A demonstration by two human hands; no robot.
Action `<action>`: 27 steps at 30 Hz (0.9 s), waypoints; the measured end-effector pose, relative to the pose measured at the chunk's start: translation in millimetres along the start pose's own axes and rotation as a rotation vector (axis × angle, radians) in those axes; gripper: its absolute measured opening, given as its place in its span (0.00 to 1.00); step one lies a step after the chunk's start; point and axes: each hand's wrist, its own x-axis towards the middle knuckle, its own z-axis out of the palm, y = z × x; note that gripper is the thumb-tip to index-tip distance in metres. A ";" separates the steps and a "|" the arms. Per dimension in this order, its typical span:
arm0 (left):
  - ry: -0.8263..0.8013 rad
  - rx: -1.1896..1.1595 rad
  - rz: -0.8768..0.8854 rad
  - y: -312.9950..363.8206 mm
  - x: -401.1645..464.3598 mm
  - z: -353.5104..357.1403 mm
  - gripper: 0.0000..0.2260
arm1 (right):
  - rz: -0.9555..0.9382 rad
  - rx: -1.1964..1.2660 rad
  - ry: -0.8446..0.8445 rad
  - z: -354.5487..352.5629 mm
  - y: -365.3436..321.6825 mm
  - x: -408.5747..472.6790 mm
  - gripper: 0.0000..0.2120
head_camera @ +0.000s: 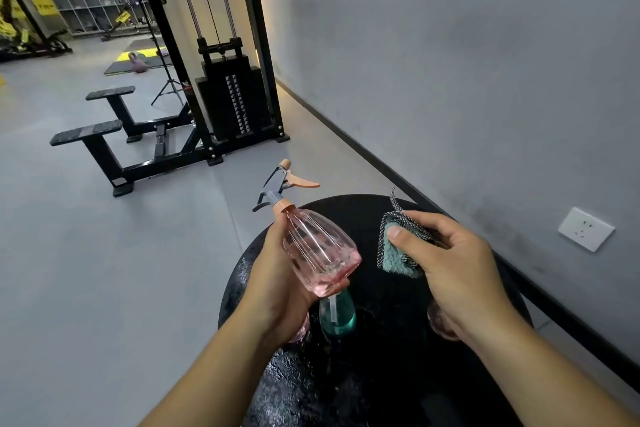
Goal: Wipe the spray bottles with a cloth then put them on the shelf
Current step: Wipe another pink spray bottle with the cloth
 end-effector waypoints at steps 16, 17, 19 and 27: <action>-0.194 0.279 0.059 -9.4 2.8 -11.1 0.35 | -0.024 -0.009 0.074 -11.3 -13.7 4.6 0.14; -0.209 0.306 0.046 -9.5 1.9 -10.9 0.36 | -0.025 -0.012 0.082 -12.0 -13.8 5.1 0.15; -0.195 0.364 0.026 -9.9 -0.1 -10.3 0.36 | -0.040 -0.034 0.103 -13.9 -15.7 5.6 0.17; -0.215 0.535 0.043 -14.3 -3.9 -11.8 0.28 | -0.135 -0.117 0.202 -20.3 -17.3 9.8 0.17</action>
